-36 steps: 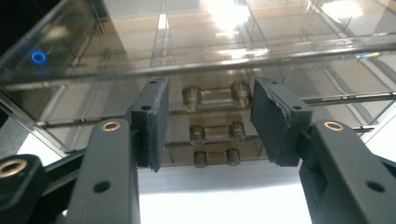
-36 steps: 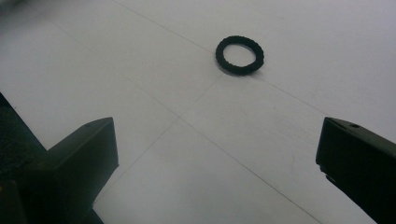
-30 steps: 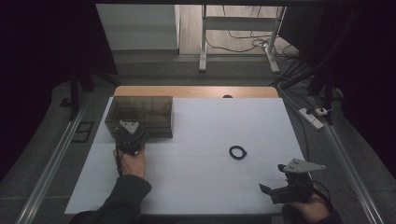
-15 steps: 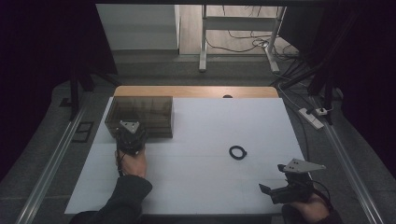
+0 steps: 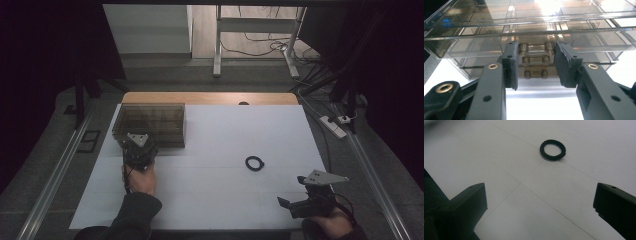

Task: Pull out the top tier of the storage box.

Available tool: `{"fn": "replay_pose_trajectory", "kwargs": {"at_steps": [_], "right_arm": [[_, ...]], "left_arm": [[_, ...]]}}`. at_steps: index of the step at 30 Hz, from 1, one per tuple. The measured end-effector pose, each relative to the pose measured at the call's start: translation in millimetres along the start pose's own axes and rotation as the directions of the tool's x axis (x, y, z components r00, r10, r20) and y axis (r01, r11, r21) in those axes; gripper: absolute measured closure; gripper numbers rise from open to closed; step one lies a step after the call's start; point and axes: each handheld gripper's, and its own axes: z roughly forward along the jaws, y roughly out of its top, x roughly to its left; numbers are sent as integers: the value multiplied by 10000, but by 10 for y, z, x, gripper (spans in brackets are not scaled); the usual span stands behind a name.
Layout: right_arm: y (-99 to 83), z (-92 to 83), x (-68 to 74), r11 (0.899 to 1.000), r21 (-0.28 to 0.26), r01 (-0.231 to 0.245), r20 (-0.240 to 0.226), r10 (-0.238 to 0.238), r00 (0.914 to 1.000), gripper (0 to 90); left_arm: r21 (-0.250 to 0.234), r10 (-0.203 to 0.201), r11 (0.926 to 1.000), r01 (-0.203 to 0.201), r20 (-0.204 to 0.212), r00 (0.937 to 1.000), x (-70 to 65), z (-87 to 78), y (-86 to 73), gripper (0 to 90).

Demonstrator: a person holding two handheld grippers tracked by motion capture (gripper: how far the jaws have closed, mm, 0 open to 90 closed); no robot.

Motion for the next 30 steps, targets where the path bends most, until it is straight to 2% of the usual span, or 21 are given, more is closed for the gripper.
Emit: {"fn": "replay_pose_trajectory", "kwargs": {"at_steps": [7,10,14,16,18,19,20,22,23,24,25,26,27,30], "right_arm": [[1,1,2,10000,26,29,18,-29,10000,0],[2,2,2,10000,32,32,15,-32,10000,0],[2,2,1,10000,25,28,14,-28,10000,0],[2,1,2,10000,25,28,14,-28,10000,0],[2,2,1,10000,26,28,10,-28,10000,0],[2,2,1,10000,27,28,10,-28,10000,0],[2,2,1,10000,27,28,10,-28,10000,0],[2,3,2,10000,32,29,9,-29,10000,0],[3,6,1,10000,54,39,-2,-39,10000,0],[4,8,2,10000,64,48,5,-48,10000,0],[4,8,2,10000,64,48,5,-48,10000,0],[5,8,4,10000,71,54,3,-54,10000,0],[4,8,5,10000,53,43,4,-43,10000,0],[4,7,2,10000,61,45,4,-45,10000,0]], "left_arm": [[-59,-138,9999,139,72,9999,7,-50,-38,569],[-13,-261,9997,261,366,9990,45,-44,-31,560],[147,-341,9993,332,642,9974,78,-30,-22,426],[145,-323,9994,315,628,9975,81,-30,-20,386],[375,-297,9989,265,880,9957,109,-22,1,313],[463,-352,9985,301,1135,9929,125,-23,11,293],[463,-352,9985,301,1135,9929,125,-23,11,271],[588,-323,9980,231,1598,9866,143,-26,36,249],[751,-102,9972,-38,1848,9827,139,-31,68,204],[751,-102,9972,-38,1848,9827,139,-31,68,189],[805,-7,9966,-156,1989,9800,141,-36,85,189],[962,7,9951,-225,2206,9754,147,-34,106,138],[1098,-44,9936,-260,2676,9635,179,-43,140,133],[1597,-392,9870,-170,3422,9388,251,-31,183,110]]}}
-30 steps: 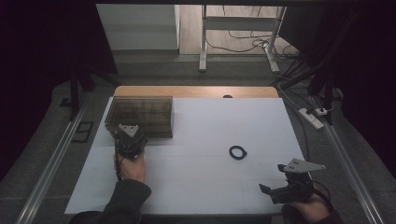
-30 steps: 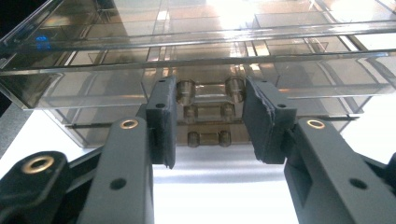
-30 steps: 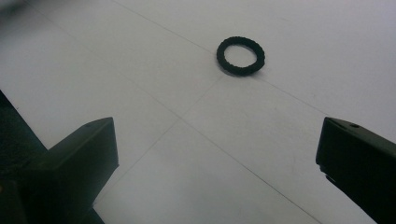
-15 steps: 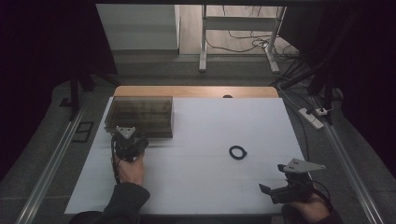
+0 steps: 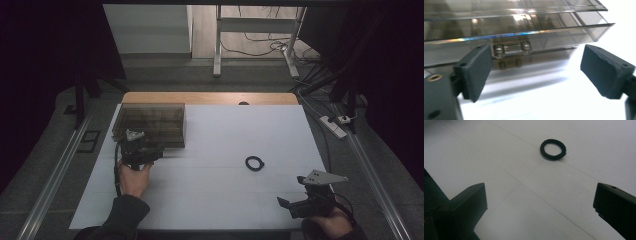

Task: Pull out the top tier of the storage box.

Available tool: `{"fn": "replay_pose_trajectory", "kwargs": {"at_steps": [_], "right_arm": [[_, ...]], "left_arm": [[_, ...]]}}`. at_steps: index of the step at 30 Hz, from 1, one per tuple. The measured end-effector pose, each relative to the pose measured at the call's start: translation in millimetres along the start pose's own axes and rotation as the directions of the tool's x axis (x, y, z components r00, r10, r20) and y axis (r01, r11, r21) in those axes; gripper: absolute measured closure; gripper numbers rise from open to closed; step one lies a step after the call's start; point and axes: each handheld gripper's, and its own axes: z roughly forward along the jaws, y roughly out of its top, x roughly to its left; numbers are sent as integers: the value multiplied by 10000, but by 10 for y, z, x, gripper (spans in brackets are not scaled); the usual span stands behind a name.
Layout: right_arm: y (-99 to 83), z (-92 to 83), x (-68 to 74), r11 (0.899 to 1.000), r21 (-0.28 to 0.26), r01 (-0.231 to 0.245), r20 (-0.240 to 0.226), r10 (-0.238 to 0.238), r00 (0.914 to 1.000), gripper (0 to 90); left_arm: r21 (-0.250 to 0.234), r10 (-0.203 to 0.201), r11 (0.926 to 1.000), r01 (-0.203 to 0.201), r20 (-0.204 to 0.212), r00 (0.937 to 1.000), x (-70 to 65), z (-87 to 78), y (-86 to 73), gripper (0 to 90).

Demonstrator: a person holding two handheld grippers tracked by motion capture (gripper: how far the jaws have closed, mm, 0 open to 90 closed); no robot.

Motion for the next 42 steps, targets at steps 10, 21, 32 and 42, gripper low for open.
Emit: {"fn": "replay_pose_trajectory", "kwargs": {"at_steps": [10,21,32,42], "right_arm": [[1,3,1,10000,8,-3,-3,3,10000,0],[3,7,-2,10000,68,-25,9,25,10000,0],[5,9,-7,9999,75,-108,-19,109,9999,0],[7,15,-10,9999,77,-106,-54,106,9999,0]], "left_arm": [[275,679,9970,-717,1202,9904,136,-105,105,50],[879,1882,9730,-2135,2337,9539,251,-116,180,37],[1004,2488,9545,-2807,2507,9355,336,-177,314,19],[850,2920,9392,-3328,3124,9040,456,-175,418,22]]}}
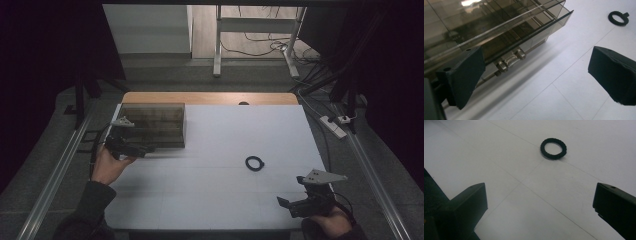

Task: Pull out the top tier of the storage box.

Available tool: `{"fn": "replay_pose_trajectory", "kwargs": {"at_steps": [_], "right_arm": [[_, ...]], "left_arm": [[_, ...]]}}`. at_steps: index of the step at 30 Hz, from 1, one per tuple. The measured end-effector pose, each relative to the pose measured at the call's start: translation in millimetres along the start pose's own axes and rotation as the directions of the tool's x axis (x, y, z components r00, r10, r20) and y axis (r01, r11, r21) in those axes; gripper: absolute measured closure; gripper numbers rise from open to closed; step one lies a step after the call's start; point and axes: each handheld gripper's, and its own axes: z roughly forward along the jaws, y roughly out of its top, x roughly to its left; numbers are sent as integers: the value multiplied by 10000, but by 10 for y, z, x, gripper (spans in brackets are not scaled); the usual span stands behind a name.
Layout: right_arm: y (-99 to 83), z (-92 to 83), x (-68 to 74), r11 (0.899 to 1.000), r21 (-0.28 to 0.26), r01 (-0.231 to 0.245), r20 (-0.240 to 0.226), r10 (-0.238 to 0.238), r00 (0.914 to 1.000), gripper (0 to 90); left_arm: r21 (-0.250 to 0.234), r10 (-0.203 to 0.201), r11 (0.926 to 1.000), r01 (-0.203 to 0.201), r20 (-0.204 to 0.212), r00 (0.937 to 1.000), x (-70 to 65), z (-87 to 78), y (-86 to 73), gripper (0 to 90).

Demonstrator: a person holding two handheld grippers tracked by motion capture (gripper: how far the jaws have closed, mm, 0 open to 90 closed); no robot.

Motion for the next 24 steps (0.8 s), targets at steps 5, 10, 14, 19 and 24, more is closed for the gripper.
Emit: {"fn": "replay_pose_trajectory", "kwargs": {"at_steps": [5,10,14,19,24], "right_arm": [[2,3,-5,10000,19,-15,-31,16,10000,0],[2,3,-4,10000,18,-16,-32,16,10000,0],[1,2,-7,10000,16,-26,-38,26,10000,0],[1,3,-8,10000,2,-37,-49,37,10000,0],[0,2,-7,10000,-1,-30,-50,30,10000,0]], "left_arm": [[203,431,9989,-431,43,9991,56,8,52,58],[218,859,9961,-855,-171,9962,108,34,91,170],[310,1053,9941,-1044,-280,9940,155,64,111,355],[180,1174,9929,-1173,-23,9931,222,73,149,521],[452,1380,9893,-1387,187,9903,264,135,163,685]]}}
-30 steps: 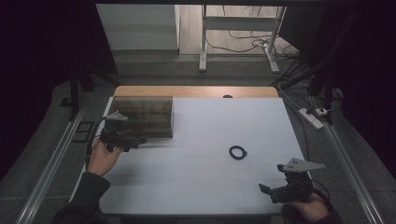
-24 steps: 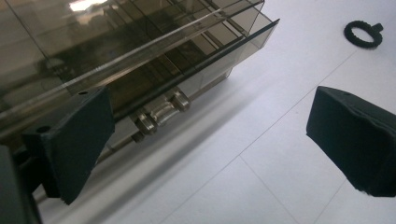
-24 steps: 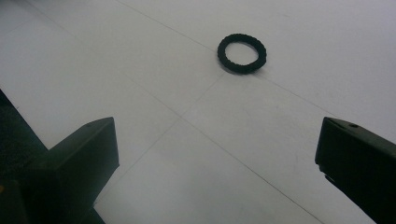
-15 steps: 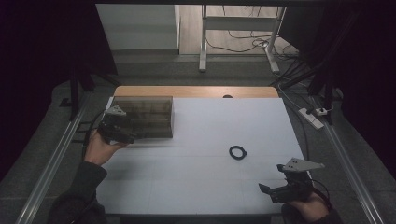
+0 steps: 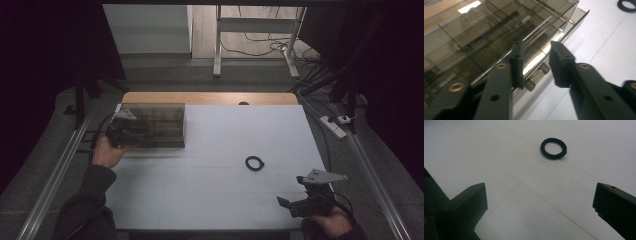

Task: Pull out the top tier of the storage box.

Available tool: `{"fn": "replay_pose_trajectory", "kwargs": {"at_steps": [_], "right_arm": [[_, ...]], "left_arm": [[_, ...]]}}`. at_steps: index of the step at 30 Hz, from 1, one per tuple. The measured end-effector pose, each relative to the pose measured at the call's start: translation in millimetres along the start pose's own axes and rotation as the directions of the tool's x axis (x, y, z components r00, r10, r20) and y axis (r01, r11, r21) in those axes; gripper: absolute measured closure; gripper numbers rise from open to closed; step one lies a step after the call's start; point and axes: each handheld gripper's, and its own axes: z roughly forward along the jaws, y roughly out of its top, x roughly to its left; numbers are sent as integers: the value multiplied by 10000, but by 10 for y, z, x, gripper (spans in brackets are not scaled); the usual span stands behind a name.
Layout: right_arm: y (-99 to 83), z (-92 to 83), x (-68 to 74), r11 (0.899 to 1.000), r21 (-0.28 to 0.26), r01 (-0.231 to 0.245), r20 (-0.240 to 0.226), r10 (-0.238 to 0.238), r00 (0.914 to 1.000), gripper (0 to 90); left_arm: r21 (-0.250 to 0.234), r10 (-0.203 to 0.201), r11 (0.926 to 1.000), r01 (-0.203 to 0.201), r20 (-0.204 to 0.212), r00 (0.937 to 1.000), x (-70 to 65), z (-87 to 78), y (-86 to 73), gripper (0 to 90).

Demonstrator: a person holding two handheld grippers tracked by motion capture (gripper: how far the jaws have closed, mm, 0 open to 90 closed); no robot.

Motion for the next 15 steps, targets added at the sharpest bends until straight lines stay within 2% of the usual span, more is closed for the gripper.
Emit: {"fn": "replay_pose_trajectory", "kwargs": {"at_steps": [3,7,15], "right_arm": [[0,0,-1,10000,2,-4,0,4,10000,0],[0,1,1,10000,9,4,3,-4,10000,0],[1,1,2,10000,43,16,19,-16,10000,0]], "left_arm": [[-5,-94,10000,94,237,9997,18,20,-16,718],[-146,-228,9996,233,327,9992,23,17,-48,737],[-169,-109,9998,117,449,9989,-47,-22,-117,747]]}}
